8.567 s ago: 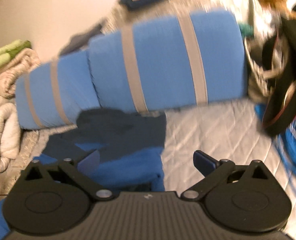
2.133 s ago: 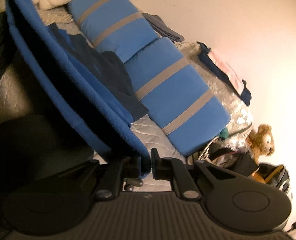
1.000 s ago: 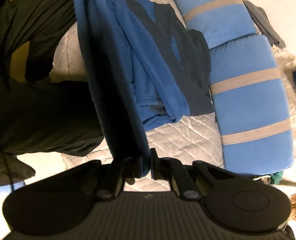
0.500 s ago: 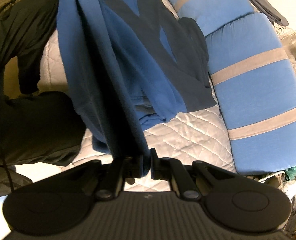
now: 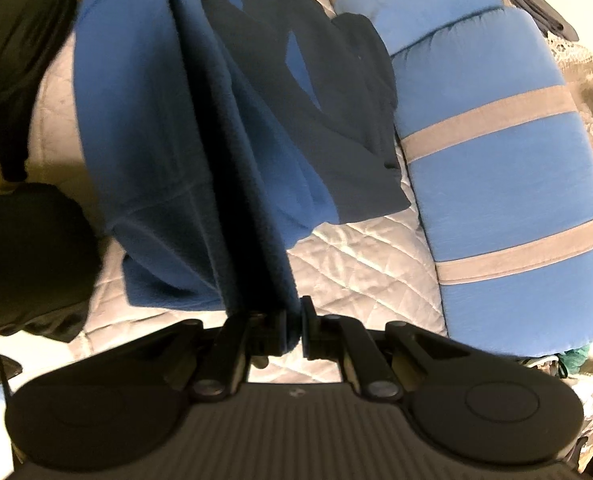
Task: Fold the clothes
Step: 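Lift the held hoodie hem with both grippers, letting the hoodie hang, then lay the hoodie back on the bed and open both grippers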
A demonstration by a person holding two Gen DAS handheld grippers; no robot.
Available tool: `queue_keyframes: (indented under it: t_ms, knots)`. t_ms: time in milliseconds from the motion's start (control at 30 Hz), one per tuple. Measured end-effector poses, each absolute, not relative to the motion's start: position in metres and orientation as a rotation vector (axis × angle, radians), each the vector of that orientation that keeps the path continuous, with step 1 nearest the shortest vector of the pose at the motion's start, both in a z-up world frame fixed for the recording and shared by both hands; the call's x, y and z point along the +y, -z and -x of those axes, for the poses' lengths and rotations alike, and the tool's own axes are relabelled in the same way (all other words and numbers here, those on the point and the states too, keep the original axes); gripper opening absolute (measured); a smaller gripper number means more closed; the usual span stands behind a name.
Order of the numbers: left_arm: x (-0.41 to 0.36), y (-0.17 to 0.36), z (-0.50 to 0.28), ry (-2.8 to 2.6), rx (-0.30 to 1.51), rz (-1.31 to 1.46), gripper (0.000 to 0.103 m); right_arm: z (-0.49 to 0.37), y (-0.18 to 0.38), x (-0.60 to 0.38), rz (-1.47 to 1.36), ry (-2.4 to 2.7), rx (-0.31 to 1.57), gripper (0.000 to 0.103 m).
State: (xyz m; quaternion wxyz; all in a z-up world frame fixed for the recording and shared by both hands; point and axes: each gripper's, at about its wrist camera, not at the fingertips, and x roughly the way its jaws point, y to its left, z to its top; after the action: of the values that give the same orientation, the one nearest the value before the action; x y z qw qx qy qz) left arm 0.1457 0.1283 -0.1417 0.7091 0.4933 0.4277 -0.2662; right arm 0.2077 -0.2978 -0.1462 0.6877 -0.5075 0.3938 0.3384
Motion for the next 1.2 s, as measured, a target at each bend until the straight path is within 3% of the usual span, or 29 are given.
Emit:
queue_keyframes:
  t_ms: [767, 1133, 1200]
  knots:
    - [0.126, 0.232, -0.213, 0.557, 1.029, -1.101, 0.018, -0.27, 0.245, -0.278, 1.161, -0.675, 0.869, 0.023]
    - [0.121, 0.245, -0.217, 0.536, 1.014, -1.108, 0.021, -0.278, 0.26, -0.274, 1.148, -0.661, 0.881, 0.027]
    - [0.117, 0.244, -0.212, 0.517, 0.988, -1.152, 0.03, -0.275, 0.259, -0.273, 1.145, -0.655, 0.876, 0.03]
